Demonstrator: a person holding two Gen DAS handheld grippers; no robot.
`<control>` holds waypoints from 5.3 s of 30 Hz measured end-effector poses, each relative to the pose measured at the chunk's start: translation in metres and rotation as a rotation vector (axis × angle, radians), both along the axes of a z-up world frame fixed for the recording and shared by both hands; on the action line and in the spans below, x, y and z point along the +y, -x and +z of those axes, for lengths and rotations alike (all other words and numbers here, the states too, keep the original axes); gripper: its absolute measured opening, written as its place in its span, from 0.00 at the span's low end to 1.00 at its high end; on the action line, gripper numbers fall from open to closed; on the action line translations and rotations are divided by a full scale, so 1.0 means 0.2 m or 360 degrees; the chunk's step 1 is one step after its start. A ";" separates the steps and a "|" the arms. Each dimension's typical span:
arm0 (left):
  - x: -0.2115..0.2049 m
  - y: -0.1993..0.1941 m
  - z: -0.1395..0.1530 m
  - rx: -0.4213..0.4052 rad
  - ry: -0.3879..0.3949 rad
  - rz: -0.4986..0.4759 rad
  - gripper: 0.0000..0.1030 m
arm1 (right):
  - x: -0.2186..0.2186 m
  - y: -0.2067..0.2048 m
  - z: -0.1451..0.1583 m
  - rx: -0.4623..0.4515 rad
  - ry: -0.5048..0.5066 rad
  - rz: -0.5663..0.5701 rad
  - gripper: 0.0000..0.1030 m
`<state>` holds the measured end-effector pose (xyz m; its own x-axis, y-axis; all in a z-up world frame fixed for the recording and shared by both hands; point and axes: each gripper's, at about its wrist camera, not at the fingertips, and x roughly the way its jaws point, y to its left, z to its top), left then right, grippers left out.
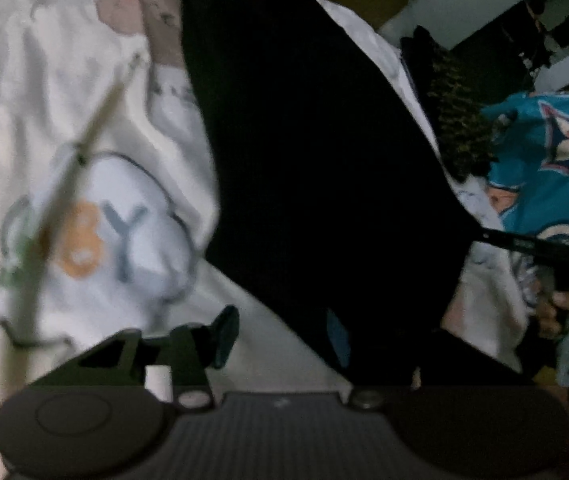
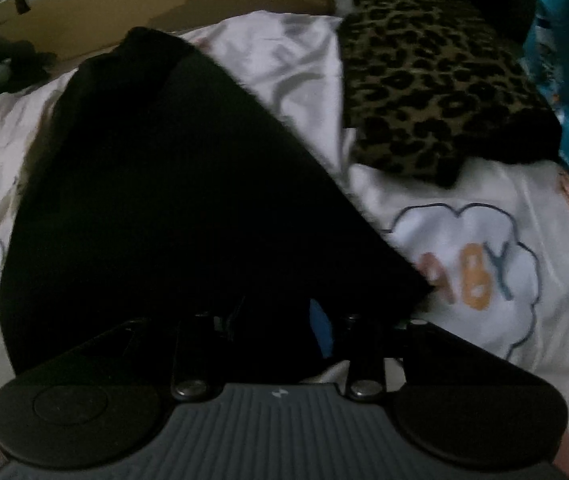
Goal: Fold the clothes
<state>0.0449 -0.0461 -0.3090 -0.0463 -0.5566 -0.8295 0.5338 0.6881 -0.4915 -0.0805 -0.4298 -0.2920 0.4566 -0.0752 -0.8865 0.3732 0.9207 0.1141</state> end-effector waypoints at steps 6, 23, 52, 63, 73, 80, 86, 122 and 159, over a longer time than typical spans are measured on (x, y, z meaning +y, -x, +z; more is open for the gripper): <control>-0.09 0.09 -0.08 0.0203 0.0029 0.0001 0.56 | -0.06 0.02 -0.02 0.0004 -0.0025 -0.0029 0.48; -0.13 0.22 -0.32 0.0650 0.0077 0.0153 0.58 | -0.26 0.11 -0.10 -0.0063 -0.0192 -0.0176 0.49; -0.22 0.26 -0.45 0.0818 0.0382 0.0171 0.57 | -0.54 0.12 -0.21 -0.0078 -0.0323 -0.0408 0.50; -0.20 0.26 -0.44 0.0768 0.0414 0.0128 0.55 | -0.49 0.06 -0.23 -0.0121 -0.0392 -0.0300 0.59; -0.19 0.30 -0.46 0.0808 0.0365 0.0091 0.25 | -0.50 0.08 -0.23 -0.0115 -0.0436 -0.0169 0.18; -0.21 0.32 -0.46 0.0755 0.0331 0.0031 0.13 | -0.46 0.03 -0.22 -0.0082 -0.0356 -0.0107 0.15; -0.19 0.32 -0.37 0.0665 0.0342 -0.0045 0.09 | -0.42 0.03 -0.18 -0.0084 -0.0278 -0.0062 0.09; -0.01 -0.07 0.11 0.0728 0.0272 -0.0128 0.08 | -0.13 0.19 -0.03 -0.0083 -0.0694 -0.0098 0.08; 0.54 -0.21 0.25 0.0525 0.0129 -0.0006 0.08 | 0.47 0.16 0.01 0.0093 -0.0970 0.0345 0.08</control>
